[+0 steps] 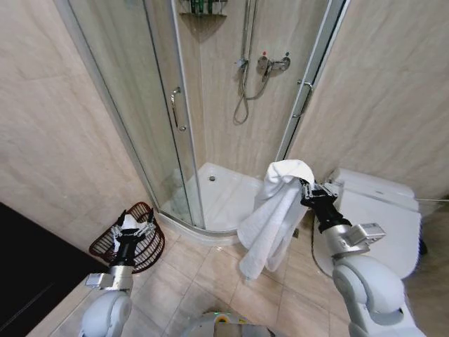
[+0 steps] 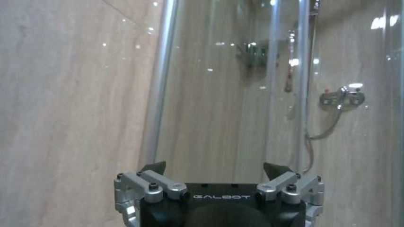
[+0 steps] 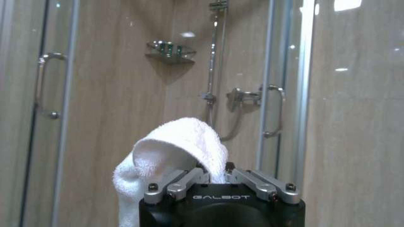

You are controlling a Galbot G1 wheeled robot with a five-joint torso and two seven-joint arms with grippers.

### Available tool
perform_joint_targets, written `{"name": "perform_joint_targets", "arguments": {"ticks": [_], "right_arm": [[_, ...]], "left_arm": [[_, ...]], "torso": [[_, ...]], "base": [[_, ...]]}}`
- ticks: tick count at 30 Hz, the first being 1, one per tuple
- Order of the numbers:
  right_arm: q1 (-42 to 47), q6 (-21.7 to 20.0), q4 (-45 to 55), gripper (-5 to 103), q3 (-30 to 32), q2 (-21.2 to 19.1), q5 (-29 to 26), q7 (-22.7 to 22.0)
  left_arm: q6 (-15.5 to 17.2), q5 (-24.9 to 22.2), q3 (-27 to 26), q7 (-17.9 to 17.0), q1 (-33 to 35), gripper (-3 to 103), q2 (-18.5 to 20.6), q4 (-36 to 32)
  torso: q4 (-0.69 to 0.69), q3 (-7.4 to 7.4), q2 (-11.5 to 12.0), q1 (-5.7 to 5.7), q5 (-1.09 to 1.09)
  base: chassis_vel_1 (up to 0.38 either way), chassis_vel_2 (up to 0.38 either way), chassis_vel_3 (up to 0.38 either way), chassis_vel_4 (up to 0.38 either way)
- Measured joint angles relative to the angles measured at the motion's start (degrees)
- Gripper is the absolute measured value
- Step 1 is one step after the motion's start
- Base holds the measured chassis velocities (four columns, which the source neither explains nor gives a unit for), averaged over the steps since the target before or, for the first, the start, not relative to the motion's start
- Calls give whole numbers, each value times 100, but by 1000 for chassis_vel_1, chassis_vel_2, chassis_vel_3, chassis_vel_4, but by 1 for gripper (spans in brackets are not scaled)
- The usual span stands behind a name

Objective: Discard the used towel into the hamper.

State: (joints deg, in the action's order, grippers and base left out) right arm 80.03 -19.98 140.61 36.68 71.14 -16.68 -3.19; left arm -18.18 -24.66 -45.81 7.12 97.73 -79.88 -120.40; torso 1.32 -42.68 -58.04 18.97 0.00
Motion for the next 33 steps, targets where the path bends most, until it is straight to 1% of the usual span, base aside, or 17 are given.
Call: {"name": "perform_joint_targets", "arguments": {"ticks": [9,33], "right_arm": [[7,0,2,8,-50,19,27,8],[57,2,72,8,-57,15,28,12]], "left_arm": [[-14,2,0,26,-7,100,1,26],[-110,-12,-14,37,-5,100,4,76]], "torso": [[1,0,1,0,0],[0,1,1,-1,0]], "base": [[113,120,-44,-40],[149,151,8,3]]}}
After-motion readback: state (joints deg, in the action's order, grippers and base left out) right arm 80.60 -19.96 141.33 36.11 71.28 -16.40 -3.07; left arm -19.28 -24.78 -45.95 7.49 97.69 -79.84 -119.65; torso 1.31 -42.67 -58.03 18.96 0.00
